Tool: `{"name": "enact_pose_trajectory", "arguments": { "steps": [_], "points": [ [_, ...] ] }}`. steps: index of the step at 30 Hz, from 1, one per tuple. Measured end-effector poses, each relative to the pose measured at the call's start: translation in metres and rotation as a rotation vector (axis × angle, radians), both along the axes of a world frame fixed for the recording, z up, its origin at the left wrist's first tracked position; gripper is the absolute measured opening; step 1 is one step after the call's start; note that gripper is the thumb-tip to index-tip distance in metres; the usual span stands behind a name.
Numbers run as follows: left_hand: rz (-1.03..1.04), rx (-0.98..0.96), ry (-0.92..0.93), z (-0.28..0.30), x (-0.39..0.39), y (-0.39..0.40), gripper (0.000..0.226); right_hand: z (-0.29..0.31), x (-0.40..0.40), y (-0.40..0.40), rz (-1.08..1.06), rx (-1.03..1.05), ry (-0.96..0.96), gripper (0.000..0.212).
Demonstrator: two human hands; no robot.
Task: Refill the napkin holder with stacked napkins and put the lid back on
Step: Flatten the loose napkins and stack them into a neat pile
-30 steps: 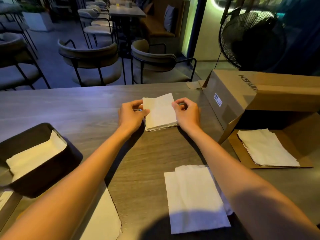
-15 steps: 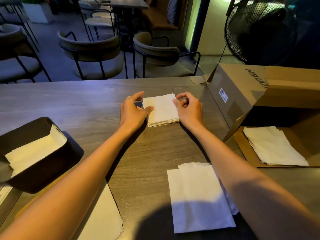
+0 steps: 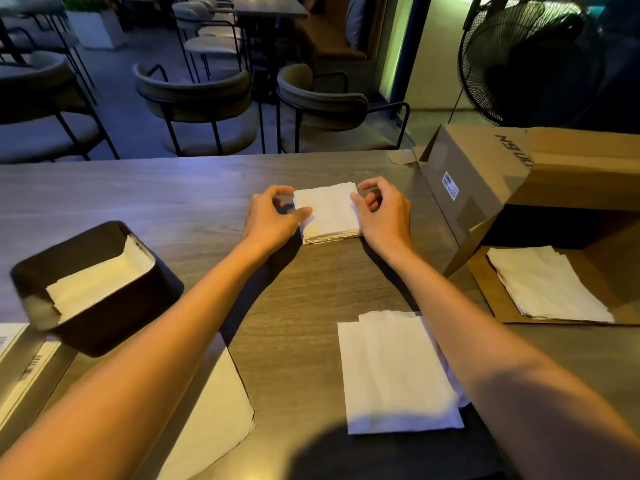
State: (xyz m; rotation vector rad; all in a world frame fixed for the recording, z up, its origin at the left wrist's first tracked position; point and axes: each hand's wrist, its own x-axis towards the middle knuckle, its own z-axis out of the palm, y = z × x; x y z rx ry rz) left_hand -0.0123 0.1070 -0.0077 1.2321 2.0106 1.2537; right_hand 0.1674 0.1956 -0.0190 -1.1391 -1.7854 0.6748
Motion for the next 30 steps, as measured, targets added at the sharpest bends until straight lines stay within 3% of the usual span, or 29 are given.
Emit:
{"name": "enact_pose_trajectory", "arguments": {
  "steps": [4, 7, 9, 14, 19, 24, 27, 30],
  "points": [
    [-0.208, -0.169, 0.056, 0.022, 0.023, -0.035, 0.024, 0.012, 0.003, -0.029, 0.075, 0.075, -0.023, 0.016],
    [-0.445, -0.476, 0.174, 0.027, 0.046, -0.067, 0.043, 0.020, 0.010, -0.049, 0.125, 0.101, -0.051, 0.013],
    [-0.516, -0.544, 0.237, 0.024, 0.063, -0.088, 0.049, 0.023, 0.017, -0.061, 0.156, 0.124, -0.075, 0.011],
    [-0.607, -0.484, 0.297, 0.020, 0.086, -0.115, 0.014, 0.028, 0.035, -0.087, 0.262, 0.055, -0.159, 0.010],
    [-0.501, -0.260, 0.172, 0.032, 0.072, -0.125, 0.007, 0.032, 0.053, -0.106, 0.378, -0.207, -0.062, 0.012],
    [-0.339, 0.019, 0.008, 0.049, 0.049, -0.125, 0.011, 0.033, 0.063, -0.109, 0.470, -0.305, -0.076, 0.033],
    [-0.222, 0.110, -0.049, 0.051, 0.040, -0.120, 0.018, 0.038, 0.065, -0.108, 0.537, -0.376, 0.065, 0.034],
    [-0.139, 0.197, -0.134, 0.052, 0.036, -0.116, 0.024, 0.041, 0.065, -0.102, 0.511, -0.328, 0.061, 0.035]
  ]
}}
